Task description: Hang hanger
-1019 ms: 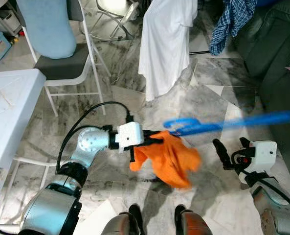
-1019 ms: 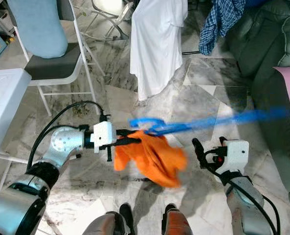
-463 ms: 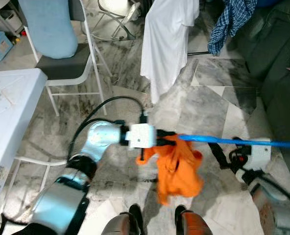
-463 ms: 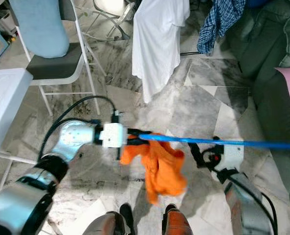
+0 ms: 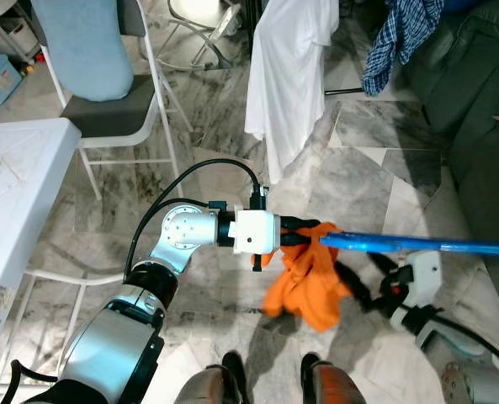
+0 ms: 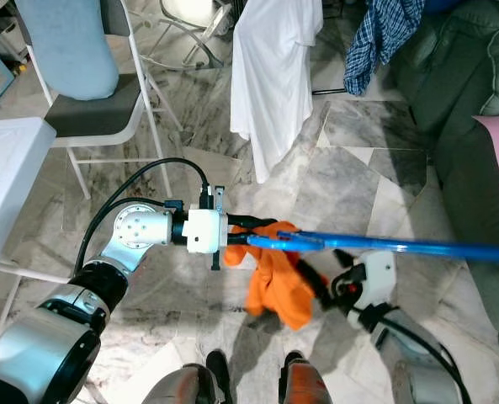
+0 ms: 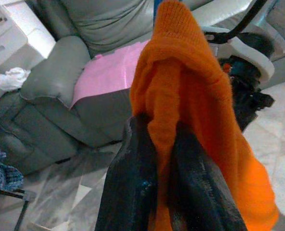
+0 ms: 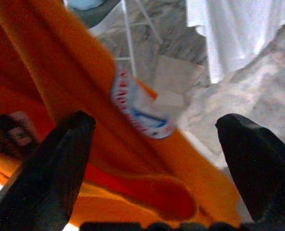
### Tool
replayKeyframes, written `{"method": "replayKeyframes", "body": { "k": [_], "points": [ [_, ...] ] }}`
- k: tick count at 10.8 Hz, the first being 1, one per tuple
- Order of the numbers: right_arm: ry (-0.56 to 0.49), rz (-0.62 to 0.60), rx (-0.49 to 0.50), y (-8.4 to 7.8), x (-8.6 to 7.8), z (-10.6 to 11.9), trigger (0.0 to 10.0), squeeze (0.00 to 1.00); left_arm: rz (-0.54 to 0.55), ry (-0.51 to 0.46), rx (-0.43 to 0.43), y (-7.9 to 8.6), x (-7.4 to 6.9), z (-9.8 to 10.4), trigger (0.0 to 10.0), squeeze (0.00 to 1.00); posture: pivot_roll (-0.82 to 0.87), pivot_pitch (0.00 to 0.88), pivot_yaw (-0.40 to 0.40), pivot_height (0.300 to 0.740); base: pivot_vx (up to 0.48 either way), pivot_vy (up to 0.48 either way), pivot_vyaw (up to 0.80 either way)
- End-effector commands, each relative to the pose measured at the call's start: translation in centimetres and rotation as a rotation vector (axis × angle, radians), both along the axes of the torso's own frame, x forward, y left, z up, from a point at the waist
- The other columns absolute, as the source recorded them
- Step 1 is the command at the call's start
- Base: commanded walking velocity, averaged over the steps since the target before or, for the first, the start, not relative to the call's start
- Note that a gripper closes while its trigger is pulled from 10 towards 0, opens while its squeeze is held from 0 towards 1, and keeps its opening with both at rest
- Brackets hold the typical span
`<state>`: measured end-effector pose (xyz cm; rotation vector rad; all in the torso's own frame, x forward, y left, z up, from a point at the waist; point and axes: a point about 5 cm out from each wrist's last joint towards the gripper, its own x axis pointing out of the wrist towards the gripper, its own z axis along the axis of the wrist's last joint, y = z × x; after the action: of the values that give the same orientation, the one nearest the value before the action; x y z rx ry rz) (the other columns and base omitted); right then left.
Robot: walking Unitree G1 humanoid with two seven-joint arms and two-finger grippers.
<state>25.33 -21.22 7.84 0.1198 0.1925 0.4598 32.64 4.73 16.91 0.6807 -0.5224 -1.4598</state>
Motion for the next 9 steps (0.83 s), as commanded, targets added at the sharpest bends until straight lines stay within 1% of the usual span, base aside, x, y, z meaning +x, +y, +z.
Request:
{"method": "replayKeyframes", "body": {
  "k": [1, 4, 6, 7, 8, 9],
  "points": [
    [0.016, 0.015, 0.004, 0.3, -0.5, -0.4, 10.0, 0.0, -0.007, -0.028, -0.02, -0.1, 0.1, 0.6, 0.0, 0.0, -0.26, 0.266, 0.152, 0.74, 0.0, 0.0, 0.0],
    [0.039, -0.031, -0.003, 0.0, -0.3, -1.3, 10.0, 0.0, -0.04, -0.053, -0.066, -0.6, -0.1, 1.6, 0.0, 0.0, -0.26, 0.269, 0.157, 0.74, 0.0, 0.0, 0.0],
    [-0.049, -0.066, 0.02, -0.1, 0.1, 0.0, 10.0, 0.0, -0.022, -0.044, -0.046, -0.1, 0.0, 1.3, 0.0, 0.0, -0.24, 0.269, 0.158, 0.74, 0.0, 0.0, 0.0],
    [-0.115, -0.052, 0.065, 0.2, 0.1, 1.6, 10.0, 0.0, -0.007, -0.03, -0.031, 0.3, 0.1, 0.8, 0.0, 0.0, -0.25, 0.269, 0.16, 0.74, 0.0, 0.0, 0.0],
    [-0.141, -0.02, 0.077, 0.5, -0.1, 2.3, 10.0, 0.0, 0.003, -0.02, -0.026, 0.4, 0.1, 0.6, 0.0, 0.0, -0.25, 0.269, 0.16, 0.74, 0.0, 0.0, 0.0],
    [-0.143, 0.04, 0.055, 0.9, -0.7, 2.6, 10.0, 0.0, 0.014, -0.009, -0.016, 0.6, 0.1, 0.2, 0.0, 0.0, -0.25, 0.27, 0.161, 0.74, 0.0, 0.0, 0.0]
  ]
}}
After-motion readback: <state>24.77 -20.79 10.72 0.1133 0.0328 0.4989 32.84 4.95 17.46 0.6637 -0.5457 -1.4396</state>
